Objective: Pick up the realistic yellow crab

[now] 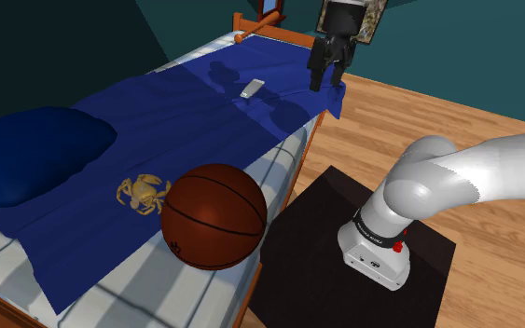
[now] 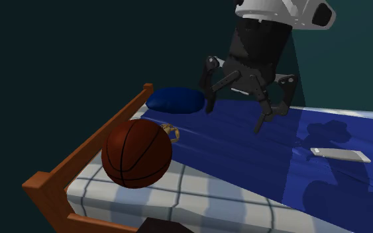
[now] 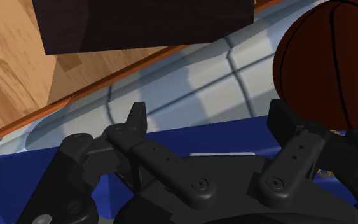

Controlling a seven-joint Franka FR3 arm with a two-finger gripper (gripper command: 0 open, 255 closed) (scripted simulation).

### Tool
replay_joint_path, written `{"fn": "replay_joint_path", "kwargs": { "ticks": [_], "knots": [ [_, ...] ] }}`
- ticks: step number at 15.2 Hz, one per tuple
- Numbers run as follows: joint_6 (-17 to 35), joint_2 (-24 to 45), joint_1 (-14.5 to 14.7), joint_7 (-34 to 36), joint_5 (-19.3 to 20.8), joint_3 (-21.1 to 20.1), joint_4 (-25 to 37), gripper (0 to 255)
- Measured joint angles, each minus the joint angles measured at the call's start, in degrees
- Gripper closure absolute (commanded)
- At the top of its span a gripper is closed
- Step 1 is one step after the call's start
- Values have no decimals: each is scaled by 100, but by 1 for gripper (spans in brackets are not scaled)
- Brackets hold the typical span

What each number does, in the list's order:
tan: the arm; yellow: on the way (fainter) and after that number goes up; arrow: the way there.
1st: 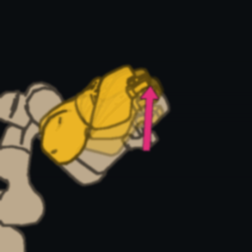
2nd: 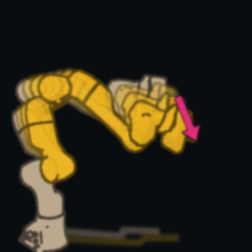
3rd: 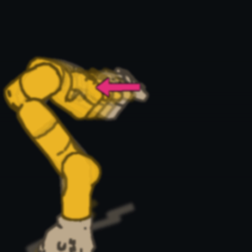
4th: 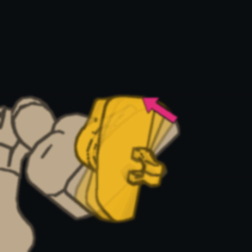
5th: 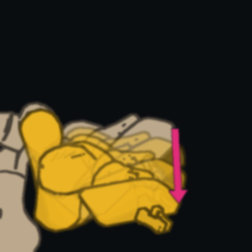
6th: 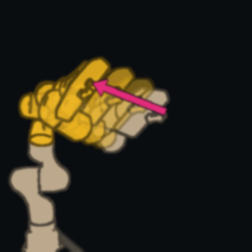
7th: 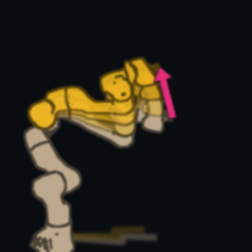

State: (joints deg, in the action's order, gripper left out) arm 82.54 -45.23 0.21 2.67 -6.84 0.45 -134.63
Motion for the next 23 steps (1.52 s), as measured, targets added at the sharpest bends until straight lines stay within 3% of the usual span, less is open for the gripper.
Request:
{"fn": "replay_joint_path", "kwargs": {
  "ticks": [3,9,23],
  "knots": [
    [205,86,66,-62,-56,-43,-86,0],
    [1366,738,389,-391,-322,-258,-422,0],
    [3988,2995,1152,-1251,-914,-873,-296,0]
  ]
}}
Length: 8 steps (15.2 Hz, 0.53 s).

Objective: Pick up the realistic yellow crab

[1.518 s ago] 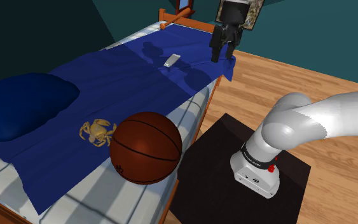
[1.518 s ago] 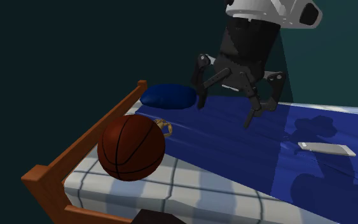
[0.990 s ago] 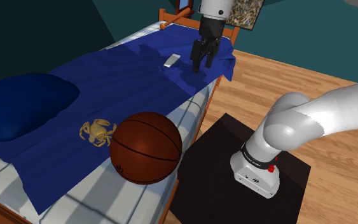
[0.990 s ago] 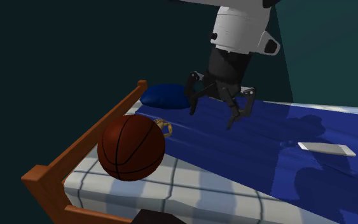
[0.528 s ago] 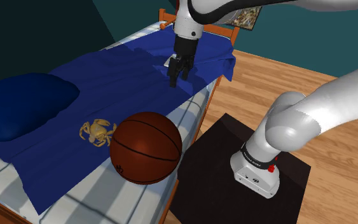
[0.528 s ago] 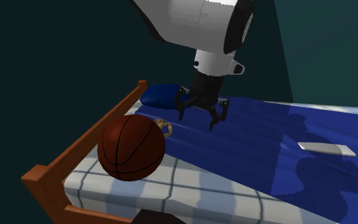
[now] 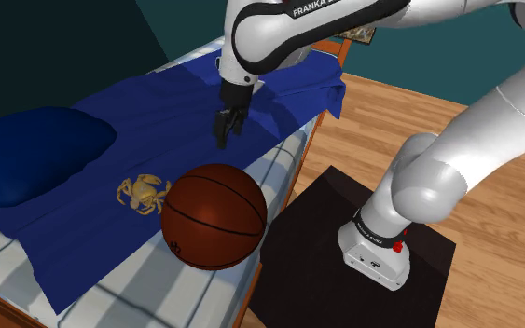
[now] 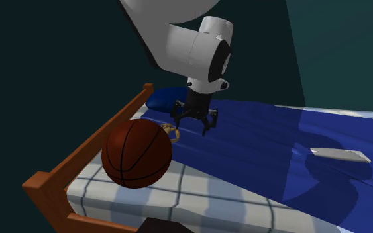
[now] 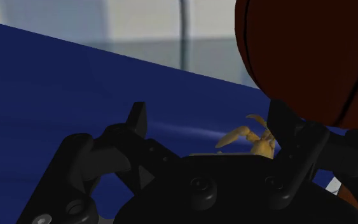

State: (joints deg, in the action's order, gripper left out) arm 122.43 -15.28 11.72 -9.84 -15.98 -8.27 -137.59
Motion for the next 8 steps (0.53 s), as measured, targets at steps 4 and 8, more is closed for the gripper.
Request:
{"fn": "replay_joint_path", "kwargs": {
  "ticks": [4,8],
  "knots": [
    [579,704,204,-195,-94,-201,278,0],
    [1045,1459,371,-378,-93,-374,714,0]
  ]
}}
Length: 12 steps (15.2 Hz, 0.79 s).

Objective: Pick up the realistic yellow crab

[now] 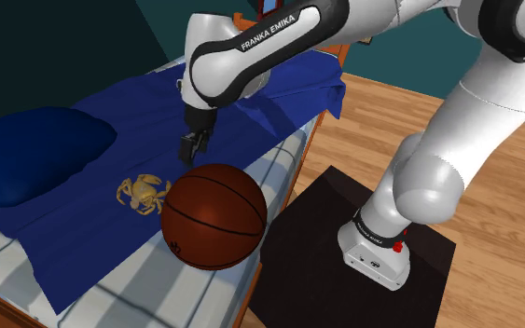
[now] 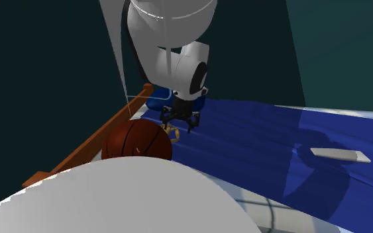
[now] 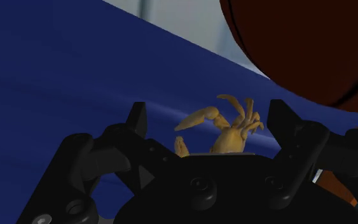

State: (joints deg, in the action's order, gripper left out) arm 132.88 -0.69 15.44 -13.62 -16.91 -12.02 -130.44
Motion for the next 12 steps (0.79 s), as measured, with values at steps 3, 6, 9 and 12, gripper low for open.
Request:
{"fn": "replay_joint_path", "kwargs": {
  "ticks": [3,6,9,12],
  "knots": [
    [339,583,125,-126,50,-120,350,0],
    [612,1140,270,-205,151,-232,749,0],
    [852,1722,446,-243,300,-323,1199,0],
    [1025,2063,531,-297,378,-354,1414,0]
  ]
}}
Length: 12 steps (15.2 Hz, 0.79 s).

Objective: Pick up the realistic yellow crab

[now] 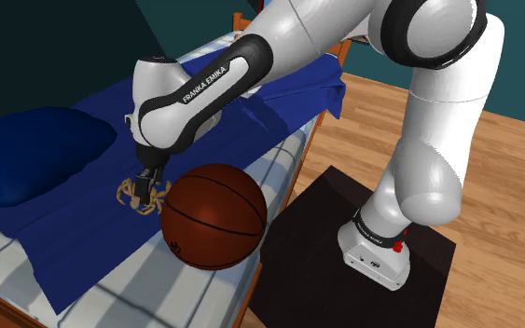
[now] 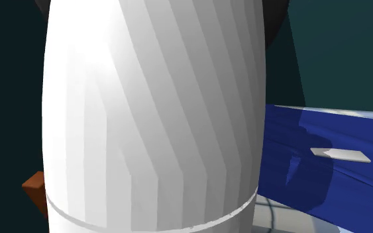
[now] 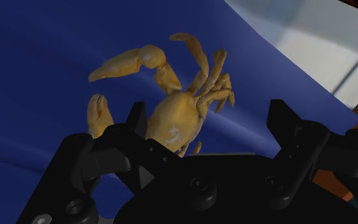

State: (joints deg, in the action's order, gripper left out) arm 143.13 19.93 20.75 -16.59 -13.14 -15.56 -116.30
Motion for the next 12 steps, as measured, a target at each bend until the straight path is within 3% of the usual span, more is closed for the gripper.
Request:
{"fn": "replay_joint_path", "kwargs": {
  "ticks": [6,7,12],
  "knots": [
    [358,319,26,-81,10,4,-42,0],
    [388,362,31,-83,16,8,-29,255],
    [405,386,37,-83,22,10,2,255]
  ]
}}
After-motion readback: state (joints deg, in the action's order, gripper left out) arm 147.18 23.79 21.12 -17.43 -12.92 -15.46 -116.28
